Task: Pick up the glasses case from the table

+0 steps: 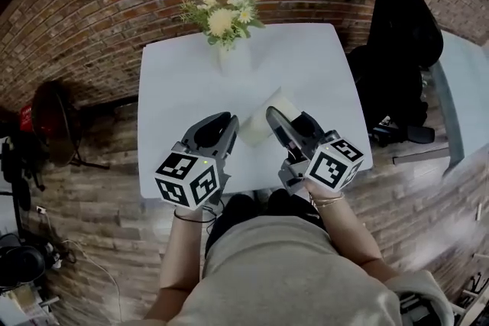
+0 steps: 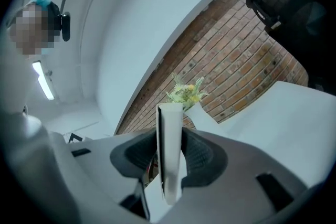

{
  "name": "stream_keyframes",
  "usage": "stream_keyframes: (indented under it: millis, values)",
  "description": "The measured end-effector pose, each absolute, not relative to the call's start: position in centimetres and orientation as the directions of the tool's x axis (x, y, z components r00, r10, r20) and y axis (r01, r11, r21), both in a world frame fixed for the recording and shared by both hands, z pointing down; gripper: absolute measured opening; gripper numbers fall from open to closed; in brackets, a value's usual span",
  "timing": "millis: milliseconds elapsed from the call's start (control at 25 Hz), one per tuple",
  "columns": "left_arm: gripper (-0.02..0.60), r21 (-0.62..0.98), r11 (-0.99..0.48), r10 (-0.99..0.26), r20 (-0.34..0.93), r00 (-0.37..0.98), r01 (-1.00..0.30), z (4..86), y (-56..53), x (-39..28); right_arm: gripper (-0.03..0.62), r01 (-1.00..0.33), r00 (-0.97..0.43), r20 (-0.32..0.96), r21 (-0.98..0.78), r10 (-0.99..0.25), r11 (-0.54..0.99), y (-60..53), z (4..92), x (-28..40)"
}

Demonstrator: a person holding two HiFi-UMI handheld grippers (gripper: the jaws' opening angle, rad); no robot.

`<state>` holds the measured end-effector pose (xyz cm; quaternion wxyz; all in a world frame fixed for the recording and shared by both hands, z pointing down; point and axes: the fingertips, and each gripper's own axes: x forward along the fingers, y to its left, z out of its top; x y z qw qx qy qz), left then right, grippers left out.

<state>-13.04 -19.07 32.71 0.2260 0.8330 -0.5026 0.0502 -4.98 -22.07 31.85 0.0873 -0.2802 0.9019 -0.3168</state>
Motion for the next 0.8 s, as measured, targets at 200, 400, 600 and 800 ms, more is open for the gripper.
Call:
stream_keyframes:
  millis: [200, 400, 600, 800]
  values:
    - [0.014, 0.349, -0.331, -0.846, 0.303, 0.44, -0.877, 32.9, -18.5, -14.2, 0.141, -0.476, -0.823, 0.02, -0.57, -0.567, 0.67, -21.4, 30.6, -5.6]
    - [0.014, 0.269, -0.279, -0.859, 0.359, 0.364, -0.922, 33.9, -17.8, -14.3, 0.143, -0.493, -0.829, 0.041, -0.521, -0.557, 0.696, -20.7, 30.2, -5.8]
    - [0.014, 0.239, -0.245, -0.855, 0.403, 0.325, -0.94, 35.0, -17.2, -13.8, 0.143, -0.498, -0.843, 0.074, -0.481, -0.533, 0.721, -20.0, 30.7, -6.4]
    - [0.014, 0.303, -0.224, -0.842, 0.418, 0.341, -0.926, 36.0, -16.8, -13.2, 0.141, -0.505, -0.844, 0.083, -0.455, -0.53, 0.734, -19.7, 31.3, -6.7]
